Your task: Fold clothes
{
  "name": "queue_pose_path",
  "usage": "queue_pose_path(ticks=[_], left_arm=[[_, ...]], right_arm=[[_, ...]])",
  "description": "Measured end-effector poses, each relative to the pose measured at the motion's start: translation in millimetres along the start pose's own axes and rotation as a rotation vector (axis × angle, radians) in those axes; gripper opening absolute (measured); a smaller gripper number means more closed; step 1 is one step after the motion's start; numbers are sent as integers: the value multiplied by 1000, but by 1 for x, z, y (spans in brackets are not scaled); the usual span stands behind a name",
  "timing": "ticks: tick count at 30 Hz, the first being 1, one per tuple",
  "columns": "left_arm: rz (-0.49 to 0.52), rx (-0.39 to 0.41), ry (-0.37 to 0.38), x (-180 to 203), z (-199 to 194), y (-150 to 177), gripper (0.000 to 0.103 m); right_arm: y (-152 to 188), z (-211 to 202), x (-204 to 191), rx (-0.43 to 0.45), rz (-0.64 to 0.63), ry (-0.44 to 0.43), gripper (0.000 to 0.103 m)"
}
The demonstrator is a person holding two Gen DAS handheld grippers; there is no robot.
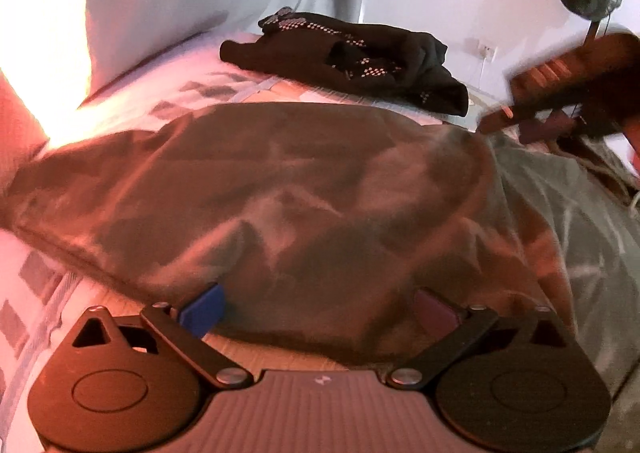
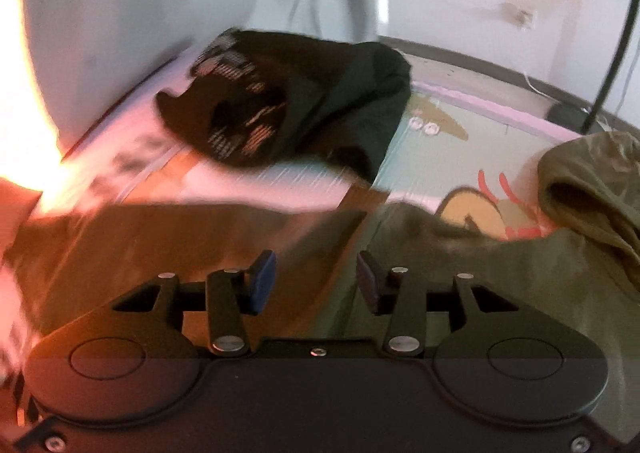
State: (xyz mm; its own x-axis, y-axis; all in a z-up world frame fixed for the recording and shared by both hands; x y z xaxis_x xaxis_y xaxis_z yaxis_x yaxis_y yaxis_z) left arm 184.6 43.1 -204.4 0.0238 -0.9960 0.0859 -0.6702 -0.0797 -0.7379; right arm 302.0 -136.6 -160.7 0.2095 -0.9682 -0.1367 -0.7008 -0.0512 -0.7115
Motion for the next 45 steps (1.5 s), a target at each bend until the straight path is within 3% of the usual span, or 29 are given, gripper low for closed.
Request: queue_pose_path(ticks=[2, 7, 14, 17, 19, 20, 22, 23, 24, 27, 38, 41, 43, 45], left_arm=[[-23, -19, 14, -2, -4, 0, 102], [-81, -66, 47, -10, -6, 0, 101], [-145, -64, 82, -20, -3, -3, 99], [-142, -50, 64, -22, -2, -7, 81], [-127, -43, 35, -24, -2, -10, 54], [-119, -41, 20, -25, -1, -11, 49], [-132, -40, 14, -30, -1, -13, 29], [-143, -40, 16, -32, 0, -14, 25], [-154, -39, 19, -34, 0, -14, 18], [-157, -22, 21, -36, -2, -16, 8], [-180, 20, -21, -48, 4, -32, 7], [-184, 22, -21, -49, 4, -33, 7], [-183, 27, -20, -49, 0, -33, 8], [-182, 32, -19, -49, -3, -34, 12]], right_arm=[[15, -19, -7, -24, -34, -13, 42], [60, -45, -11, -139, 19, -50, 42], [87, -48, -21, -193, 36, -67, 42], [92, -41, -29, -227, 31, -56, 41], [95, -37, -34, -245, 16, -40, 41], [95, -36, -38, -245, 4, -35, 41], [95, -34, -44, -239, -16, -36, 31], [94, -34, -46, -234, -23, -35, 26], [94, -33, -47, -231, -19, -44, 13], [92, -31, -51, -224, -12, -50, 9], [78, -17, -64, -250, -2, -64, 11], [78, -12, -64, -259, 42, -71, 24], [79, -14, -67, -257, 56, -103, 42], [80, -18, -70, -253, 49, -128, 48]])
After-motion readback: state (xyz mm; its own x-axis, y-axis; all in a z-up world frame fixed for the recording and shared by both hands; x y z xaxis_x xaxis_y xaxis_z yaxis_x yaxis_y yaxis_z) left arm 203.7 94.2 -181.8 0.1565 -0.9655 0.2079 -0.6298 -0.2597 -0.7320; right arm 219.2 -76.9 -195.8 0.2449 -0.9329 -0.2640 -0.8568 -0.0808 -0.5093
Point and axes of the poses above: each gripper's, at about its wrist camera, not at the fingertips, and z roughly the way its jaws point, x to its right, y to its underside, the point moved 3 cm from there along z, roughly the way its jaws point, and after that the axes turned 13 degrees about x, right-handed, at the moved point
